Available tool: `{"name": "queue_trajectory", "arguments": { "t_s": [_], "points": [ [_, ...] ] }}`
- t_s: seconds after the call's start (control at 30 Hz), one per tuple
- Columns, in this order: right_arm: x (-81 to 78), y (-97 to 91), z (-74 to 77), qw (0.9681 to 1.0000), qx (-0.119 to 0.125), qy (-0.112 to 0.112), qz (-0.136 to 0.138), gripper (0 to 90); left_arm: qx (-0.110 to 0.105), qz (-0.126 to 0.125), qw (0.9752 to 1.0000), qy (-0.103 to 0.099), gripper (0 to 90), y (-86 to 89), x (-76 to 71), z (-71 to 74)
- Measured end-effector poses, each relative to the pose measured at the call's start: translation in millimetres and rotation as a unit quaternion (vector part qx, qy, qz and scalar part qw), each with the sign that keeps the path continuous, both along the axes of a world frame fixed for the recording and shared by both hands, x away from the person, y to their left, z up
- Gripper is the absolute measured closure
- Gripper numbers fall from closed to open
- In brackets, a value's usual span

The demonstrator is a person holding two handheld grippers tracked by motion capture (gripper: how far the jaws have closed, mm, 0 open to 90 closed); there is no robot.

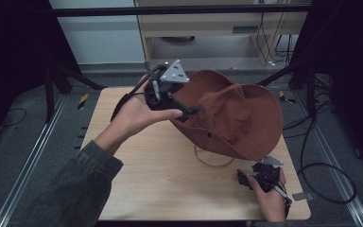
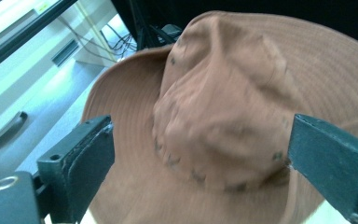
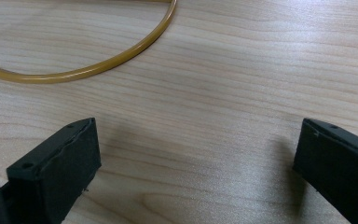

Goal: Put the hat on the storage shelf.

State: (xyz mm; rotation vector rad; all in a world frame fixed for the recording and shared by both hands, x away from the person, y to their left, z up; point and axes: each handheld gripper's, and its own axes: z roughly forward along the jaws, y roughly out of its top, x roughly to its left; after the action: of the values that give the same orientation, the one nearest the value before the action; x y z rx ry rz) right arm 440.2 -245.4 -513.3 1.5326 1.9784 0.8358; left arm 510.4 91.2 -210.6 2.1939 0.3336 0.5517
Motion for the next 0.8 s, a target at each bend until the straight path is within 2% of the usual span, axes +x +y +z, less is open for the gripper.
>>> {"name": "queue_trajectory", "arguments": {
  "t_s": [0.13,0.3,0.47,0.6,0.67,0.8],
  "points": [
    [-0.3,0.3,0.3,1.0,0.001,0.001,-0.002,0.4,-0.017,0.011,0.9998,0.001,6.2,28.3,-3.0,-9.5],
    [-0.1,0.3,0.2,1.0,0.003,-0.001,-0.001,0.5,-0.021,0.021,0.9996,0.002,4.9,56.1,-8.7,-21.9],
    [-0.2,0.2,0.1,1.0,0.002,-0.001,-0.001,0.4,-0.021,0.036,0.9991,0.01,4.3,78.1,-13.3,-41.6],
    [-0.1,0.2,0.1,1.0,0.001,-0.001,-0.001,0.4,-0.023,0.046,0.9983,0.026,4.3,94.5,-15.6,-62.4],
    [-0.2,0.3,0.1,1.0,0.002,-0.001,-0.001,0.4,-0.033,0.051,0.9975,0.036,4.3,102.9,-15.6,-76.9],
    [-0.2,0.3,0.1,1.0,0.002,-0.001,-0.001,0.4,-0.026,0.074,0.9956,0.052,4.3,115.3,-11.8,-108.3]
  ]
}}
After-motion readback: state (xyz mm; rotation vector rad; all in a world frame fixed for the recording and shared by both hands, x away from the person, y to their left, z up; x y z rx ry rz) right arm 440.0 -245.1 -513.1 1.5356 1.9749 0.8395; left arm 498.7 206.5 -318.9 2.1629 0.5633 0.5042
